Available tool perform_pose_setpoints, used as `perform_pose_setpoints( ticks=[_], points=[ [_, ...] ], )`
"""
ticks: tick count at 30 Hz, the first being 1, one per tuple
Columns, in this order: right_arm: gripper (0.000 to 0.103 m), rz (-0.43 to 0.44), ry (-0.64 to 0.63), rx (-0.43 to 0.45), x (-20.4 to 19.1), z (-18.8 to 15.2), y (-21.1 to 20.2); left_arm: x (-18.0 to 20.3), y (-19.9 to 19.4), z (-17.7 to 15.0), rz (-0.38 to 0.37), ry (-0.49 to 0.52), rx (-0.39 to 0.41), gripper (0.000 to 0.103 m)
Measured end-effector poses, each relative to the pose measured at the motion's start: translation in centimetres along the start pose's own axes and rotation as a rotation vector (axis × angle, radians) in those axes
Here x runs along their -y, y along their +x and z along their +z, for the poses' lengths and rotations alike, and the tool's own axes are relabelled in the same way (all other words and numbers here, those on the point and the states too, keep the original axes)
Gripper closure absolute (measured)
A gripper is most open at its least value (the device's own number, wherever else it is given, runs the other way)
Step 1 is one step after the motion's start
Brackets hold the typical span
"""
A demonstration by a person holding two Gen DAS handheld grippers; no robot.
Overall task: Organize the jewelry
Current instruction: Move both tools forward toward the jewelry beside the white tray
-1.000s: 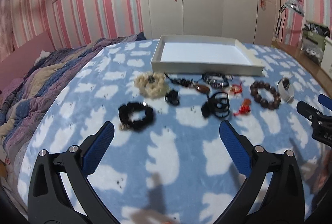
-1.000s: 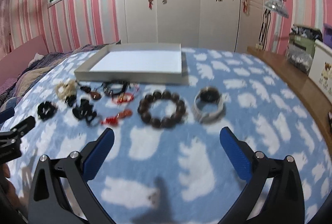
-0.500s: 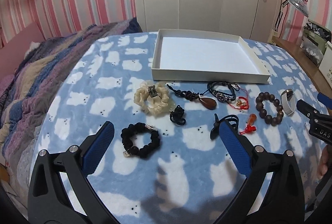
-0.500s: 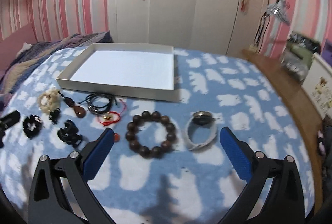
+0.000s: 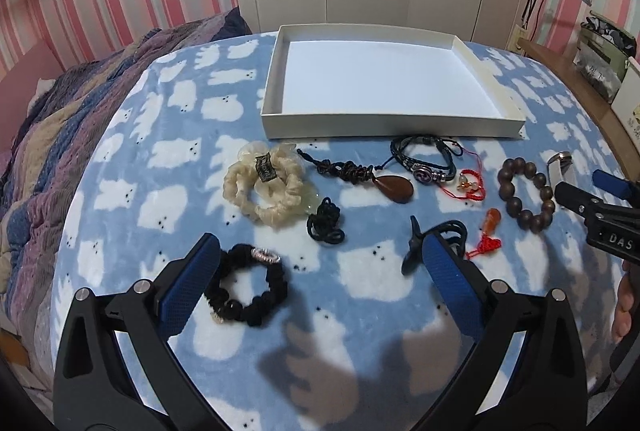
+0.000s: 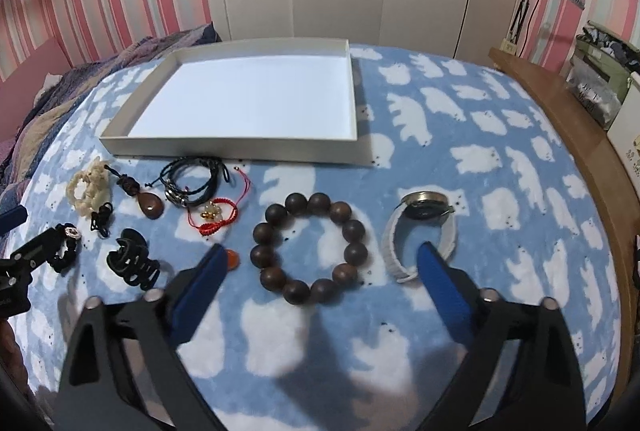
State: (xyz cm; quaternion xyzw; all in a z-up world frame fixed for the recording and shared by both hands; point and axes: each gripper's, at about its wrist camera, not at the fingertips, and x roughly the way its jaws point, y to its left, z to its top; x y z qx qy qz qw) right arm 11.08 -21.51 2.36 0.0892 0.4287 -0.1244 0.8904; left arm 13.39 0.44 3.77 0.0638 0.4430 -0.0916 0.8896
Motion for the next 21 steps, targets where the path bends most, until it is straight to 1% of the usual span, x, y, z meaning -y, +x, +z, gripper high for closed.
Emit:
perform_pose_setpoints(
  ticks=[2, 3, 4, 6, 8, 10, 15, 17, 19, 21],
  points=[
    [0.028, 0.019, 0.002, -0.025, -0.2, 0.1, 0.9, -0.1, 0.7, 0.3, 0.002, -0.002, -0.01, 0.004],
    [0.033, 0.027, 0.003, -0.033, -0.3, 0.1, 1.2, -0.2, 1.0, 0.4, 0.0, -0.003, -0.016, 0.006],
    [0.035, 0.035, 0.004, -0.044, -0.4, 0.2, 1.5, -0.4, 1.4, 0.5, -0.004, -0.004, -0.025, 0.009],
    [0.042, 0.048, -0.004, -0.057, -0.9, 0.3, 1.9, -0.5, 2.0, 0.7, -0.02, -0.004, -0.04, 0.012],
    [0.045, 0.053, -0.026, -0.071, -1.6, 0.7, 2.2, -0.6, 2.4, 1.0, -0.031, 0.001, -0.057, 0.015],
    [0.045, 0.063, -0.042, -0.086, -2.2, 1.1, 2.3, -0.3, 2.6, 1.4, -0.044, 0.015, -0.079, 0.022],
    [0.045, 0.074, -0.051, -0.092, -2.7, 2.0, 2.0, 0.4, 2.4, 2.2, -0.049, 0.057, -0.085, 0.022],
    [0.045, 0.101, -0.037, -0.106, -2.7, 2.1, 2.2, 0.3, 2.7, 2.3, -0.053, 0.058, -0.093, 0.022],
    [0.045, 0.116, -0.04, -0.118, -3.0, 2.1, 2.5, 0.1, 3.2, 2.3, -0.056, 0.054, -0.107, 0.026],
    [0.045, 0.118, -0.061, -0.125, -3.7, 2.1, 2.8, 0.0, 3.8, 2.2, -0.061, 0.051, -0.128, 0.035]
  ],
)
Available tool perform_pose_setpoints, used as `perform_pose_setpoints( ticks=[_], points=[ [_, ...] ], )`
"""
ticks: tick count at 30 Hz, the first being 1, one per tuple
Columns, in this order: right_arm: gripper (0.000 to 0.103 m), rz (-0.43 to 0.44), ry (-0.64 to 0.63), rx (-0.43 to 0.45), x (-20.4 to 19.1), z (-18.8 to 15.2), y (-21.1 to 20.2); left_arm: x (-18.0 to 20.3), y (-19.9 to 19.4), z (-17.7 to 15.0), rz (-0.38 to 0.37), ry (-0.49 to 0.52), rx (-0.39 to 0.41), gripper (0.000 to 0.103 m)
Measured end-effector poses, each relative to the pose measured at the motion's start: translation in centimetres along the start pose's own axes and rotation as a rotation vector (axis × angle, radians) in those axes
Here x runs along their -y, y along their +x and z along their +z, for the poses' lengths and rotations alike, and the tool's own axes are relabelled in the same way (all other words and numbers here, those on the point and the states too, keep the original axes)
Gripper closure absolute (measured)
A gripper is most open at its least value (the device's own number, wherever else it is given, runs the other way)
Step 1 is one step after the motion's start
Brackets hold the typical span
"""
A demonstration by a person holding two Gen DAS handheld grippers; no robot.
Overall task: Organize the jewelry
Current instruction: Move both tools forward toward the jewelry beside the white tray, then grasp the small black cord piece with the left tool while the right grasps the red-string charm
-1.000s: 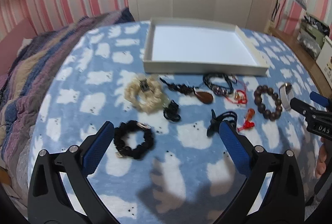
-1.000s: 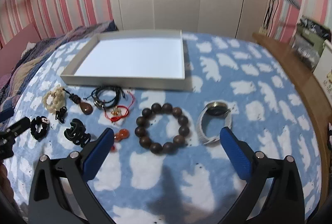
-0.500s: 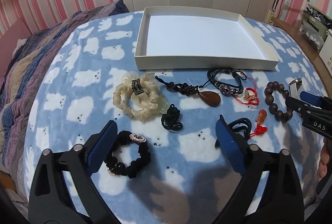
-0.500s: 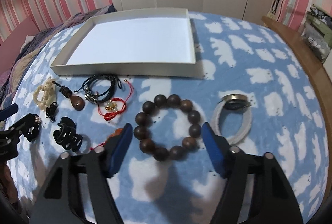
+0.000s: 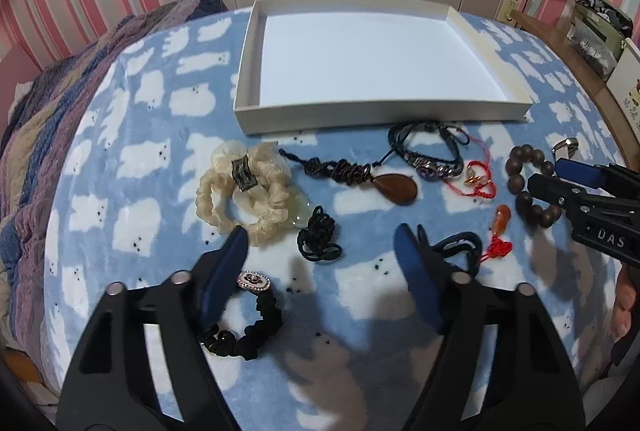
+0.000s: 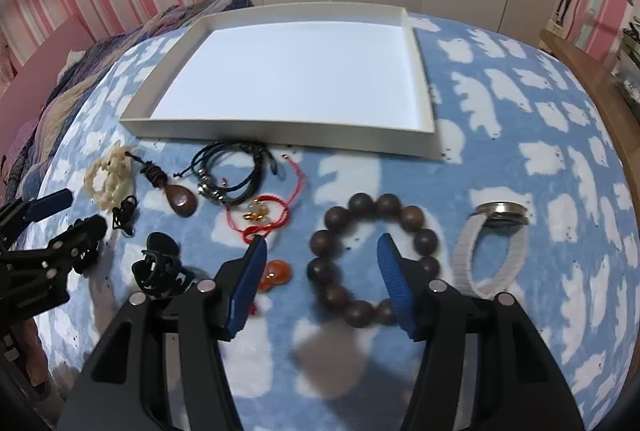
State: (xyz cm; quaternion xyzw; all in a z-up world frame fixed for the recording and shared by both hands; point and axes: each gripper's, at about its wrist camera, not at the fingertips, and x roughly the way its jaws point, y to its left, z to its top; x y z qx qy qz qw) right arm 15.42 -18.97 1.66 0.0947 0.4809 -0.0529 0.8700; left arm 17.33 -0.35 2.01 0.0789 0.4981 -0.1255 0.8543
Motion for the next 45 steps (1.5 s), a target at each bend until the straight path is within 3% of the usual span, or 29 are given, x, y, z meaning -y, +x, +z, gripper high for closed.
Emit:
perform_pose_setpoints(
  ticks=[5, 10, 17, 19, 32, 37, 42, 45],
  points=[
    [0.05, 0.007, -0.026, -0.023, -1.1, 0.5, 0.8, 0.1, 1.4, -0.1, -0.013, 0.01, -0.039, 0.045],
    [0.05, -0.004, -0.055, -0.059, -1.9, 0.8, 1.9, 0.6, 2.5, 0.1, -0.023, 0.03, -0.071, 0.064],
    [0.051, -0.006, -0.066, -0.078, -2.3, 1.3, 3.2, 0.5, 4.0, 0.3, -0.014, 0.029, -0.104, 0.066],
    [0.051, -0.017, -0.072, -0.076, -2.4, 1.4, 3.5, 0.5, 4.3, 0.3, -0.008, 0.028, -0.114, 0.075],
    [0.067, 0.027, -0.08, -0.108, -3.4, 1.5, 5.1, 0.7, 5.1, 0.5, 0.002, 0.024, -0.123, 0.081],
    [0.077, 0.042, -0.088, -0.102, -3.8, 1.3, 5.2, 0.1, 4.9, 0.4, -0.001, 0.02, -0.124, 0.082],
    [0.094, 0.067, -0.087, -0.089, -3.9, 1.2, 5.0, 0.2, 4.9, 0.3, 0.003, 0.018, -0.119, 0.084],
    [0.097, 0.064, -0.093, -0.073, -3.9, 1.2, 4.7, 0.1, 4.7, 0.2, 0.004, 0.012, -0.117, 0.084]
  ],
)
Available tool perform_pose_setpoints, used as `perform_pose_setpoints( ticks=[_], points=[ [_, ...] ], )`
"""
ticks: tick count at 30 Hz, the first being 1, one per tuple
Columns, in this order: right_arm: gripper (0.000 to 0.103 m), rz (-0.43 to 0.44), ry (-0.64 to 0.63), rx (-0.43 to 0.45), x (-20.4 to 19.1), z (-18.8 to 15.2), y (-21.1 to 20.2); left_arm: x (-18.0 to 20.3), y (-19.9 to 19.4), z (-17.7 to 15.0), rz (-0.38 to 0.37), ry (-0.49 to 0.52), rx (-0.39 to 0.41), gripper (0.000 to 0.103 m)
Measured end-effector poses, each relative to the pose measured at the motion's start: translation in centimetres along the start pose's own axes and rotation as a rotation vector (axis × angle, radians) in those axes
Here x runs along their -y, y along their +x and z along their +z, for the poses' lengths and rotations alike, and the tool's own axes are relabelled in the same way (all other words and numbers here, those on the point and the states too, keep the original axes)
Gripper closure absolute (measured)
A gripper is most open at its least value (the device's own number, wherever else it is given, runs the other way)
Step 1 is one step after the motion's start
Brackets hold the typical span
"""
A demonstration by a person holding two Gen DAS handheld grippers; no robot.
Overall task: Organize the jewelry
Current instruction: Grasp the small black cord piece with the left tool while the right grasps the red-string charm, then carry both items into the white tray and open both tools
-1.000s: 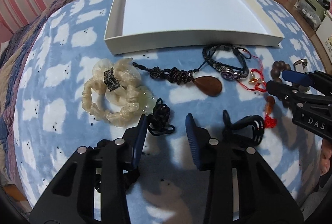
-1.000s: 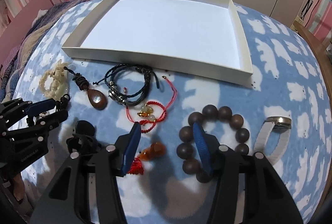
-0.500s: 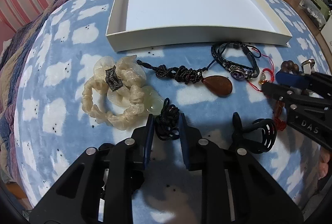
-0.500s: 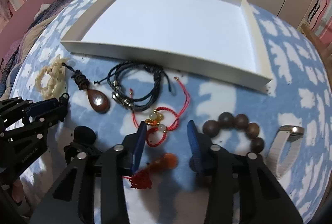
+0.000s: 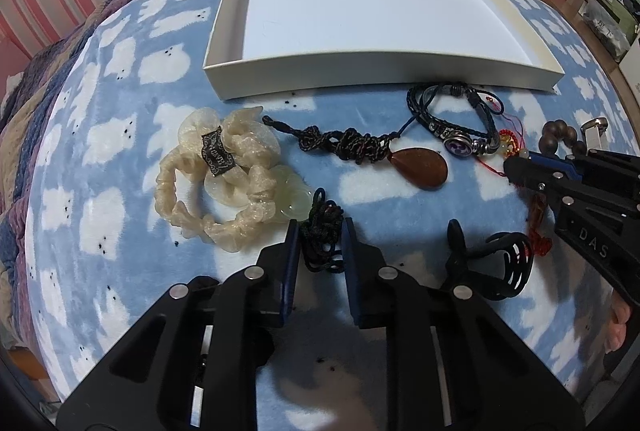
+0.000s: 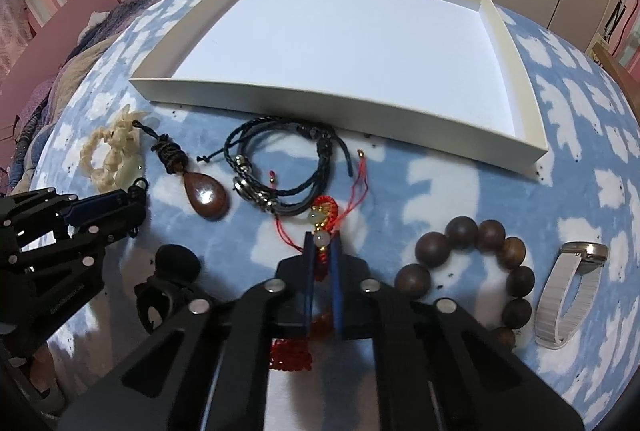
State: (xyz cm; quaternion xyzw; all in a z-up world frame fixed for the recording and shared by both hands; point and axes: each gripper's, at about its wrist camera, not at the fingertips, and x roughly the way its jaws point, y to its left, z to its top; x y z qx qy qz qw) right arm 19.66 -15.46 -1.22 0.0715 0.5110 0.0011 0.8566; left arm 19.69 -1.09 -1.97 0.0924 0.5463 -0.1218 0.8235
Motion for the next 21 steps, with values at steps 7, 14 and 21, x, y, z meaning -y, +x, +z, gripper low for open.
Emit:
perform_pose_setpoints(
  ticks=[7, 14, 21],
  points=[
    [0.098, -0.01, 0.012, 0.074, 0.8, 0.7, -2.1, -0.1, -1.4, 0.4, 0.007, -0.011, 0.028, 0.086],
    [0.098, -0.008, 0.016, 0.166, 1.7, 2.6, -4.9, 0.0, -4.7, 3.0, 0.001, 0.0, 0.114, 0.086],
    [0.098, -0.025, 0.009, 0.287, 2.5, 7.0, -7.4, 0.8, -7.1, 7.9, 0.014, 0.043, 0.209, 0.086]
  ],
)
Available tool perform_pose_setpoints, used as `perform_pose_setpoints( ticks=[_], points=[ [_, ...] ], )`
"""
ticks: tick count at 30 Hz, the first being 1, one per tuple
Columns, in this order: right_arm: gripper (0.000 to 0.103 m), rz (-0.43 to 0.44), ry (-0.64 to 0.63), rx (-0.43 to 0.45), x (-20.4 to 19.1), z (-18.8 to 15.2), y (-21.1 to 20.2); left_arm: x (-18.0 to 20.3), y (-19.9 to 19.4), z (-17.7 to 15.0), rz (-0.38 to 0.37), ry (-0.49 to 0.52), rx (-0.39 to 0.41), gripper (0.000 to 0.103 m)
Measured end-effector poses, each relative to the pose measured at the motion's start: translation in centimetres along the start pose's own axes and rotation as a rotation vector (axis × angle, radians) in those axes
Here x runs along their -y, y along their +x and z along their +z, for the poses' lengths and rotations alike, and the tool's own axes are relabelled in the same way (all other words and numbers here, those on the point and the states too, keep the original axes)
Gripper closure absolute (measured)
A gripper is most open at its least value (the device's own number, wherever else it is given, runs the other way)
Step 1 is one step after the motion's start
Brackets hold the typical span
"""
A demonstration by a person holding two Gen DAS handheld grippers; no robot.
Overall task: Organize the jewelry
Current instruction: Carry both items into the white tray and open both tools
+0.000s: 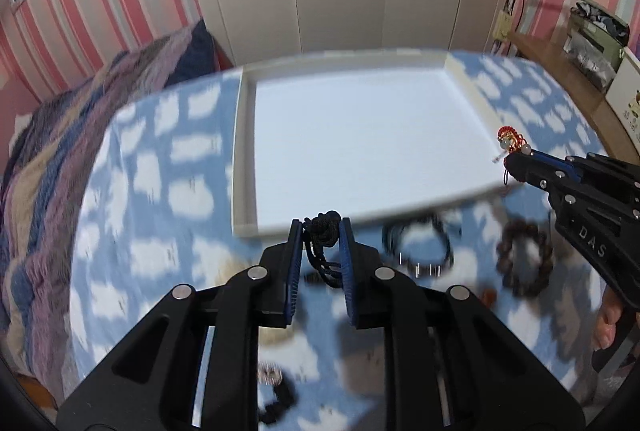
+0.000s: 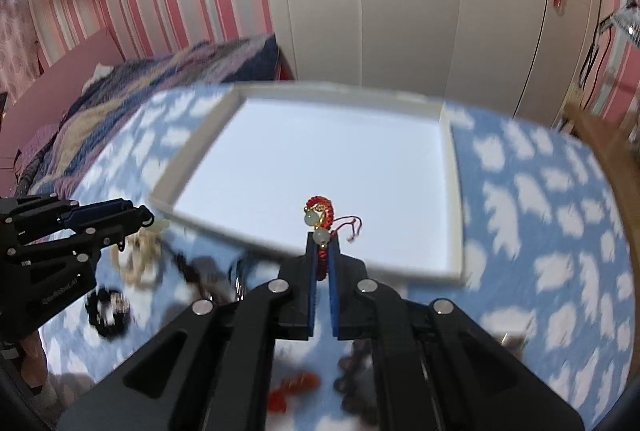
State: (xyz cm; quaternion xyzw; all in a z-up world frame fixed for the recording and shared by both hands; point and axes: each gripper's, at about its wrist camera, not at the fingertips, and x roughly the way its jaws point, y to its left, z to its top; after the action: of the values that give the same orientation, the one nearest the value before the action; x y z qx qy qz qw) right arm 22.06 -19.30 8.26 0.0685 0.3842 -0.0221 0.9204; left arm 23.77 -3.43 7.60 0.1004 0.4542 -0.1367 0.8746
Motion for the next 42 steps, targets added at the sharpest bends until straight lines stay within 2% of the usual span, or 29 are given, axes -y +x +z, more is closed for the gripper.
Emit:
perform_pose_setpoints(
  ticks=[3, 7, 10, 14, 20, 33, 38, 39, 42],
  points=[
    [0.098, 0.002, 0.007, 0.006, 0.6, 2.6, 1.5, -0.5, 1.4, 3.5, -0.025, -0.016, 0.0, 0.086],
    [0.098, -0.037, 0.011, 0.006, 1.6, 6.3, 4.9, -1.0, 5.4, 8.7, -0.03, -0.025, -0.018, 0.086],
    [0.098, -0.056, 0.033, -0.007, 2.5, 9.1, 8.1, -1.0, 8.3, 11.6, -0.008, -0.04, -0.02, 0.086],
    [0.098, -0.11, 0.028, -0.052, 3.1, 11.1, 12.1, -1.2, 12.7, 14.3, -0.018, -0.045, -0.07, 0.086],
    [0.099, -0.145, 0.055, -0.135, 4.5, 11.6, 16.6, -0.5, 17.2, 15.7, -0.001, -0.05, -0.123, 0.086],
    [0.098, -0.191, 0.078, -0.202, 6.9, 11.3, 20.5, -1.5, 18.5, 17.1, 0.067, -0.037, -0.103, 0.085],
    [0.098, -0.175, 0.072, -0.213, 7.0, 11.2, 21.3, -1.9, 20.3, 16.6, 0.083, -0.027, -0.159, 0.084],
    [0.095, -0.172, 0.073, -0.214, 7.0, 11.2, 21.3, -2.1, 20.9, 16.3, 0.086, -0.033, -0.174, 0.084],
    [0.095, -0.171, 0.07, -0.214, 7.1, 11.2, 21.4, -2.2, 21.3, 16.1, 0.095, -0.03, -0.161, 0.081]
  ],
)
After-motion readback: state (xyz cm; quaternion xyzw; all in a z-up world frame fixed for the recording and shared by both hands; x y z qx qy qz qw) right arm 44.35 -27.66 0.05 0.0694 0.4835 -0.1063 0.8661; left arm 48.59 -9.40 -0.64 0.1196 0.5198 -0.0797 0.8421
